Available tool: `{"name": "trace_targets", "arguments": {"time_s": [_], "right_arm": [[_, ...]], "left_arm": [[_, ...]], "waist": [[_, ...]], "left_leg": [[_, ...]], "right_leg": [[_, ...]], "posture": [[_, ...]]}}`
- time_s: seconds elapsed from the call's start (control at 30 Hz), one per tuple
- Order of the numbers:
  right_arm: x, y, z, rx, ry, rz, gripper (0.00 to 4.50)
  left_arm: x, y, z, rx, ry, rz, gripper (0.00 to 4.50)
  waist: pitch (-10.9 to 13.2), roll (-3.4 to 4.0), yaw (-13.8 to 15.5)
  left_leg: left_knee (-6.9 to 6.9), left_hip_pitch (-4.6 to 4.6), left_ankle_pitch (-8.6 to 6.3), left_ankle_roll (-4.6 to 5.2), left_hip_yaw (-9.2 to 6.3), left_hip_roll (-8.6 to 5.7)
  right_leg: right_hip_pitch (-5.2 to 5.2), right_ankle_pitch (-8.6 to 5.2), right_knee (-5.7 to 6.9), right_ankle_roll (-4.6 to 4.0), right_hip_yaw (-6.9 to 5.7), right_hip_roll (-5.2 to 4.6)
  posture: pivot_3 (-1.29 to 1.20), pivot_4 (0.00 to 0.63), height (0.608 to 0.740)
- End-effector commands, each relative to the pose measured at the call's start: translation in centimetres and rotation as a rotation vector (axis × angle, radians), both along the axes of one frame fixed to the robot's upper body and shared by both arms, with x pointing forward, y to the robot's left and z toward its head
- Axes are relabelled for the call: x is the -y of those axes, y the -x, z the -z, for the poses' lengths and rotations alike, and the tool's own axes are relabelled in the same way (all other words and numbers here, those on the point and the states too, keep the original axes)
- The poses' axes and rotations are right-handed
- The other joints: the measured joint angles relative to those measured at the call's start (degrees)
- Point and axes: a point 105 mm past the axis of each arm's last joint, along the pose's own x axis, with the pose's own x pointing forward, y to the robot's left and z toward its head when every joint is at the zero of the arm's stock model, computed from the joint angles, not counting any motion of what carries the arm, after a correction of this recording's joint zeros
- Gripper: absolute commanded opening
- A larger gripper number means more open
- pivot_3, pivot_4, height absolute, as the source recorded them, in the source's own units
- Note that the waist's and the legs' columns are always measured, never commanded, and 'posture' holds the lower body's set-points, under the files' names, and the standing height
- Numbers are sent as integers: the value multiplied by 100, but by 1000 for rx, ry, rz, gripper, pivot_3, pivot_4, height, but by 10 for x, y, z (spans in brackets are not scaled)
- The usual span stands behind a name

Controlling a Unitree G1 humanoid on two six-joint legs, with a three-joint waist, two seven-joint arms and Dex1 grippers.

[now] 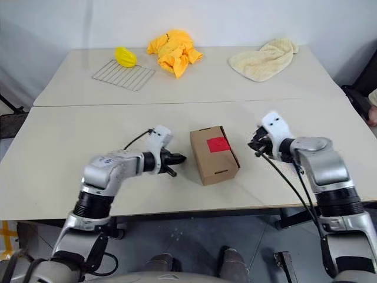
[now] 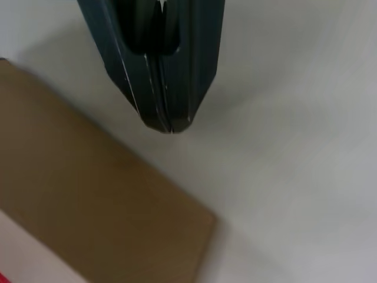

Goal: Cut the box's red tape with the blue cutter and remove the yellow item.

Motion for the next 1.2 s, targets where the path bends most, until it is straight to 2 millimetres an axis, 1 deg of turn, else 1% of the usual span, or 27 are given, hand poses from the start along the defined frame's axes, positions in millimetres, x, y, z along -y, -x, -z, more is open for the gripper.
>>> {"name": "trace_targets", "arguments": {"time_s": [0.03, 0.17, 0.33, 0.4, 0.6, 0.8, 0.93, 1.07, 1.2], "right_arm": [[-6, 2, -17, 31, 8, -49, 29], [-12, 13, -17, -4, 4, -87, 29], [-8, 28, -17, -33, 20, -93, 29], [-6, 36, -13, -52, 35, -100, 29], [-6, 54, -6, -91, 47, -111, 29], [-4, 56, -3, -92, 46, -91, 29], [-1, 47, -1, -69, 47, -57, 29], [8, 44, 1, -69, 77, -36, 29], [24, 40, -4, -43, 116, 20, 29]], "left_arm": [[16, 3, -16, 65, 56, 43, 0], [33, 6, -15, 62, 85, 80, 0], [51, 11, -11, 62, 86, 141, 0], [58, 14, -9, 59, 82, 172, 0], [66, 22, -6, 54, 64, 229, 0], [68, 23, -7, 56, 62, 239, 0], [62, 16, -9, 73, 47, 210, 0], [59, 9, -7, 87, 29, 193, 0], [54, 4, -9, 98, 26, 179, 0]], "waist": [[0, 0, -2], [0, 0, -3], [0, 0, 10], [0, 0, 9], [0, 0, 6], [0, 0, 12], [0, 0, 5], [0, 0, 7], [0, 0, 11]], "left_leg": [[0, 0, 0, 0, 0, 0], [1, 1, 0, 0, 0, 0], [4, -1, 0, 0, 0, 0], [4, 0, 0, 0, 0, 0], [4, 1, -1, 0, 0, 0], [5, 1, -1, 0, -1, 0], [5, 1, -1, 1, -1, 0], [5, 1, -1, 1, 0, 0], [5, 0, -1, 1, 0, 0]], "right_leg": [[0, 0, 1, 0, 1, 0], [0, 0, 1, 0, 1, 0], [0, 0, 0, 0, 1, 0], [0, 0, 1, 0, 1, 0], [0, 0, 0, 0, 2, 0], [1, 0, 1, 0, 2, 0], [0, 0, 0, 0, 2, 0], [0, 0, 1, 0, 2, 0], [0, 0, 0, 0, 2, 0]], "posture": [[0, 150, 740], [0, 150, 740], [0, 150, 740], [0, 150, 740], [0, 150, 740], [0, 150, 740], [0, 150, 740], [0, 150, 740], [0, 150, 740]]}}
